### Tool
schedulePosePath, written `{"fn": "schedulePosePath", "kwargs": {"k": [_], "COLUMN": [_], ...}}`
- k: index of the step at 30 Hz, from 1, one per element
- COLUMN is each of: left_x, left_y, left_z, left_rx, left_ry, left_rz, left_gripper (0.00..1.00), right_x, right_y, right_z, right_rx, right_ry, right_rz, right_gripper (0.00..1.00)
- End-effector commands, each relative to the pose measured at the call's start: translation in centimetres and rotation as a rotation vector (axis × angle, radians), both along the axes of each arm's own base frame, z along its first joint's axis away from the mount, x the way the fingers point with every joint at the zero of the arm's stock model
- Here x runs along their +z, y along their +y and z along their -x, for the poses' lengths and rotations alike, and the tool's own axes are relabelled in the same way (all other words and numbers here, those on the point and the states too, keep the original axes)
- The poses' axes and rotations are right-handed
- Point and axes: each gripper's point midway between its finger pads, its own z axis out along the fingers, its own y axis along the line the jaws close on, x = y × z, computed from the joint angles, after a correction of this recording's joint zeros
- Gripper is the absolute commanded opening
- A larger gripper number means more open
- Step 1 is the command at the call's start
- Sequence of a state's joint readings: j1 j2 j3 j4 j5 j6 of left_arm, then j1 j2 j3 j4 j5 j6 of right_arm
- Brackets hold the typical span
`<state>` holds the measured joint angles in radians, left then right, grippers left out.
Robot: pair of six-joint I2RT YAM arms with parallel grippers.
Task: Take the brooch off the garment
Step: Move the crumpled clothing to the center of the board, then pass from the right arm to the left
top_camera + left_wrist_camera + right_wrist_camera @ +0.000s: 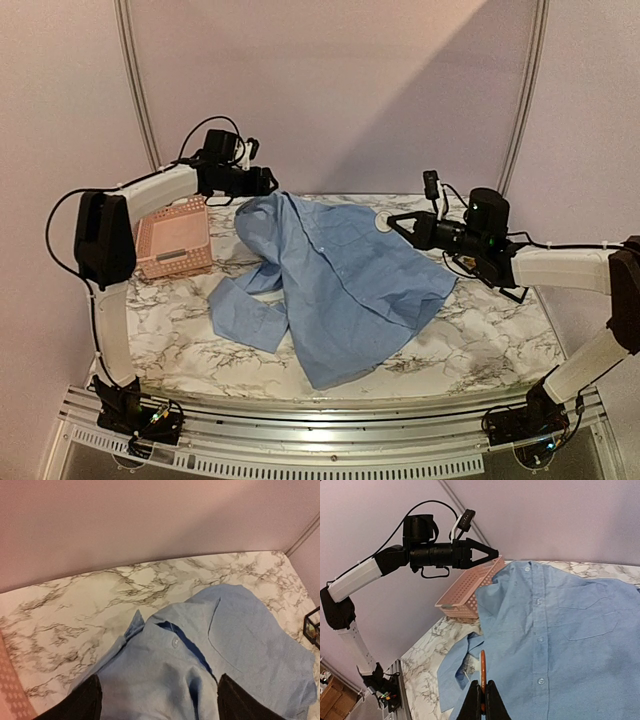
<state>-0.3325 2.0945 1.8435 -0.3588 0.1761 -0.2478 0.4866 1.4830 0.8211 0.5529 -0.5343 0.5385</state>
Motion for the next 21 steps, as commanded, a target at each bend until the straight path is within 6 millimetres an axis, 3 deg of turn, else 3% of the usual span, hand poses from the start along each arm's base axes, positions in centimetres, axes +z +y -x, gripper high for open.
{"fn": "schedulePosePath", "kwargs": {"k": [1, 5, 7, 16, 18, 21], "left_x": [7.5, 11.1, 11.8, 7.8, 7.3, 8.2], "left_y": [4.0, 5.2, 4.2, -8.4, -10.5, -12.2], "left_z": [2.9, 6.2, 8.2, 21.2, 23.3, 25.1], "left_rx": [0.085, 0.065, -0.009, -0.619, -0.706, -0.809], "left_ry": [-0.182, -0.232, -0.207, -0.054, -0.03, -0.012], "left_rz": [-0.128, -0.159, -0.126, 0.087, 0.224, 0.375], "left_gripper": [0.81, 0.85, 0.85, 0.84, 0.84, 0.86], "right_x": [2.4, 1.9, 2.3, 3.2, 3.1, 2.7], "right_y": [0.4, 0.2, 0.3, 1.5, 2.4, 3.8], "right_z": [2.1, 1.7, 2.0, 3.4, 3.8, 4.3], "right_rx": [0.139, 0.133, 0.15, 0.276, 0.305, 0.354], "right_ry": [-0.048, -0.016, -0.019, 0.021, 0.038, 0.056], "right_rz": [-0.059, -0.018, -0.001, 0.026, 0.028, 0.027], "right_gripper": [0.0, 0.0, 0.0, 0.0, 0.0, 0.0]}}
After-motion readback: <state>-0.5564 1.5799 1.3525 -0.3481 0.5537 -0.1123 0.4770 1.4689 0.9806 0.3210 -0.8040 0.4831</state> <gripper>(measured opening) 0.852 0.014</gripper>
